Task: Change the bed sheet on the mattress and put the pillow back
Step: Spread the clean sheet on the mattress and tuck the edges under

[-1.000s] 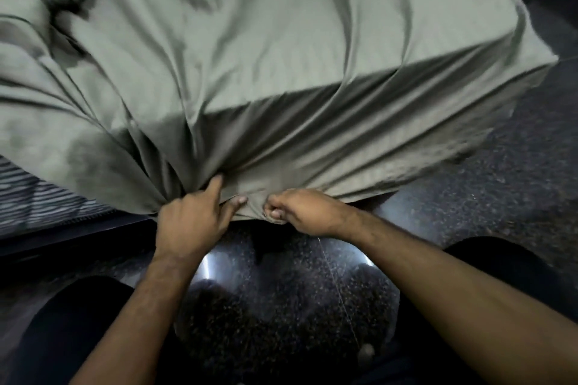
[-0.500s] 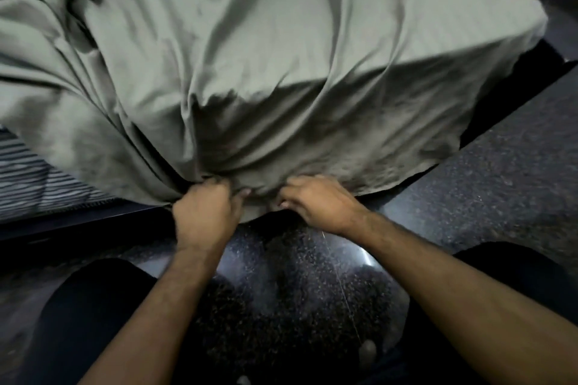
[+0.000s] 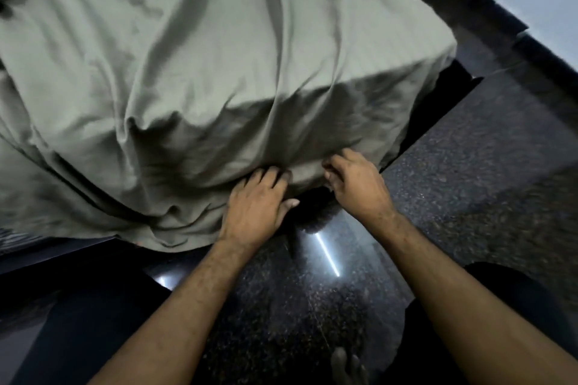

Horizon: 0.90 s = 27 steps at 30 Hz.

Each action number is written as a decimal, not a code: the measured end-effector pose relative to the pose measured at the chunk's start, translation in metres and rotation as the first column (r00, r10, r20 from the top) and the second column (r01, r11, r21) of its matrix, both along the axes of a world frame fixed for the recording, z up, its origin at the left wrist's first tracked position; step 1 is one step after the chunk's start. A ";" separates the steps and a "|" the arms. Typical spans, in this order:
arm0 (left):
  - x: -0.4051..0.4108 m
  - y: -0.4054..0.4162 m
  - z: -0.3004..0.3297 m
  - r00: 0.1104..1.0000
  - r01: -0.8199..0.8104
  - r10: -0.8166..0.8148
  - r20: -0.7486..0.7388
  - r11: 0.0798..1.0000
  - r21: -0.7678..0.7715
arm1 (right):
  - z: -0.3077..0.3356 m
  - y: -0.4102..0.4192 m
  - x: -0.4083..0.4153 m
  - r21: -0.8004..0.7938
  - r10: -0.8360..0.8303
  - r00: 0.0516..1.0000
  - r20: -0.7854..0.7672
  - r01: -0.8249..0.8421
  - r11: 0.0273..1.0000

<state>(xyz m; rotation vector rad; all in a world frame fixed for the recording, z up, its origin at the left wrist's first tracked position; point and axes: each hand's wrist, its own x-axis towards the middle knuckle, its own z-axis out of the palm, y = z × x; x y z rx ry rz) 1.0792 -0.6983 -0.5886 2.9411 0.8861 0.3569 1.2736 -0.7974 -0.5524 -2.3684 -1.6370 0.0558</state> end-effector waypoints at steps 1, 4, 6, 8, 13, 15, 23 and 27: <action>0.007 -0.004 0.001 0.998 -0.058 0.058 0.000 0.998 0.003 | 0.001 -0.002 0.006 -0.017 -0.028 1.000 0.003 0.028 0.999; 0.019 -0.016 0.002 0.984 -0.178 0.178 -0.014 0.984 -0.005 | 0.003 -0.010 0.028 -0.029 -0.189 0.981 0.033 0.190 0.981; 0.022 -0.019 0.000 0.979 -0.204 0.205 -0.022 0.979 0.005 | 0.003 -0.014 0.046 -0.065 -0.308 0.951 -0.006 0.307 0.949; 0.025 -0.016 0.002 0.982 -0.189 0.189 -0.005 0.982 -0.009 | 0.003 -0.017 0.060 -0.118 -0.365 0.931 -0.035 0.358 0.926; 0.045 -0.008 0.010 0.958 0.283 -0.280 0.063 0.958 -0.048 | 0.010 -0.010 0.057 -0.158 -0.297 0.949 0.105 0.311 0.937; 0.061 -0.015 0.009 0.960 0.279 -0.274 0.052 0.950 -0.143 | 0.013 -0.007 0.053 -0.111 -0.184 0.980 0.082 0.192 0.975; 0.099 -0.030 0.000 0.997 0.077 -0.073 0.031 0.987 -0.144 | -0.010 -0.017 0.095 -0.110 -0.220 0.975 -0.040 0.215 0.970; 0.094 -0.042 -0.002 0.997 -0.078 0.081 0.019 0.992 -0.100 | -0.016 -0.016 0.103 -0.174 -0.182 0.983 -0.011 0.178 0.969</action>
